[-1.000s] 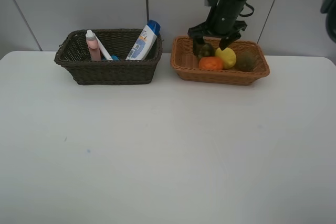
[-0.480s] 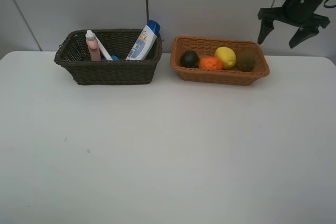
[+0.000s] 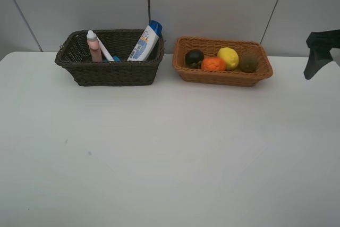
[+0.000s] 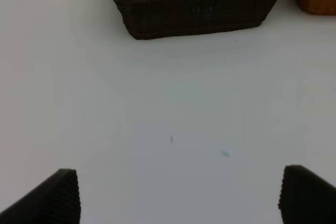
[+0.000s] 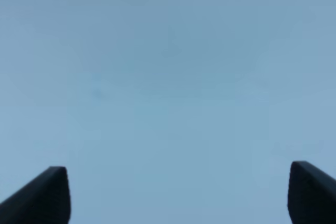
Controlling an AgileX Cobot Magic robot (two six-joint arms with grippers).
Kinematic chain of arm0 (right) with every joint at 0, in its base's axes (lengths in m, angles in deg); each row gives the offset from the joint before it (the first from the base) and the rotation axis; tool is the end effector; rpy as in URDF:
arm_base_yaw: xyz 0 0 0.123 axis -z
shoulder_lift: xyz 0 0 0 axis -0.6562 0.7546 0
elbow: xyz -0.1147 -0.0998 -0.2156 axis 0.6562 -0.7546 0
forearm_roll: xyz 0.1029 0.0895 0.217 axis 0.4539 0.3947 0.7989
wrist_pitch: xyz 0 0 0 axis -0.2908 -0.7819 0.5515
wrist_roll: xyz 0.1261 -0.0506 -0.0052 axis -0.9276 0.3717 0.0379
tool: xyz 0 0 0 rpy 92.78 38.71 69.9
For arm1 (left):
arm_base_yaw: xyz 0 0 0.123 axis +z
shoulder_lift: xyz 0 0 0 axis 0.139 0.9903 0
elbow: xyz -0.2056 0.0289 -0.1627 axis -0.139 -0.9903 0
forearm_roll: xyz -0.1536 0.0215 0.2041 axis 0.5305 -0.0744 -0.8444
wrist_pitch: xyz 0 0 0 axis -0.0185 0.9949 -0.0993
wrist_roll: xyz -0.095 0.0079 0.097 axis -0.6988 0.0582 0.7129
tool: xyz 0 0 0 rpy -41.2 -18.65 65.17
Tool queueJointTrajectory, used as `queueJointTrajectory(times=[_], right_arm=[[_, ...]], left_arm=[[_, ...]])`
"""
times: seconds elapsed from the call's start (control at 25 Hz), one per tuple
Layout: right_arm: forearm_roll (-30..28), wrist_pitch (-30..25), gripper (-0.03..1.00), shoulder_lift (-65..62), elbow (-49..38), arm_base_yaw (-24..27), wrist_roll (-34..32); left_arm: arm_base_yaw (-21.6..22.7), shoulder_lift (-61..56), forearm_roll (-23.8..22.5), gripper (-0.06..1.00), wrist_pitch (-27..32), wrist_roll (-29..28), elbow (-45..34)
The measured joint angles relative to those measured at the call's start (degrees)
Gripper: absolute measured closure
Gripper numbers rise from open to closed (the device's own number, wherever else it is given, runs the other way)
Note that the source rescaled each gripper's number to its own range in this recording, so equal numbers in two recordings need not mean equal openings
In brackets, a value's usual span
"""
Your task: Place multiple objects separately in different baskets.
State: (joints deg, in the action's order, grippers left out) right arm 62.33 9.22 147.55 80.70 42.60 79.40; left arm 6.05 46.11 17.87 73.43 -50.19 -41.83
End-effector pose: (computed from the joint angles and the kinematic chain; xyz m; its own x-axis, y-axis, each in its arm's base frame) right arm 0.2879 -0.0171 0.2126 -0.9811 0.0918 -0.1703 0.1024 0.9932 -0.0545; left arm 0.0576 -0.0169 0.2618 -0.4433 0.0333 -0.8957 0.1397 0.9897 -0.0323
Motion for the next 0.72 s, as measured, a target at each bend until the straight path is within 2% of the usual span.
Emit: queueJointTrajectory(times=[0.16,0.32,0.52,0.72], right_arm=[[-1.1,1.3,0.02,-18.9,-11.8,0.0,-0.7],[-1.8,3.3,0.02,-39.0,-20.5,0.0,-4.4],[-1.5,5.6,0.02,-61.3,-27.1,0.0,-5.5],[-0.7,5.5,0.02,-74.1,-30.0,0.0,-4.8]], left_arm=[[0.0,0.0,0.0,-0.05,0.0,0.0,0.0],[0.0,0.0,0.0,-0.05,0.0,0.0,0.0],[0.0,0.0,0.0,-0.05,0.0,0.0,0.0],[0.0,0.0,0.0,-0.05,0.0,0.0,0.0]])
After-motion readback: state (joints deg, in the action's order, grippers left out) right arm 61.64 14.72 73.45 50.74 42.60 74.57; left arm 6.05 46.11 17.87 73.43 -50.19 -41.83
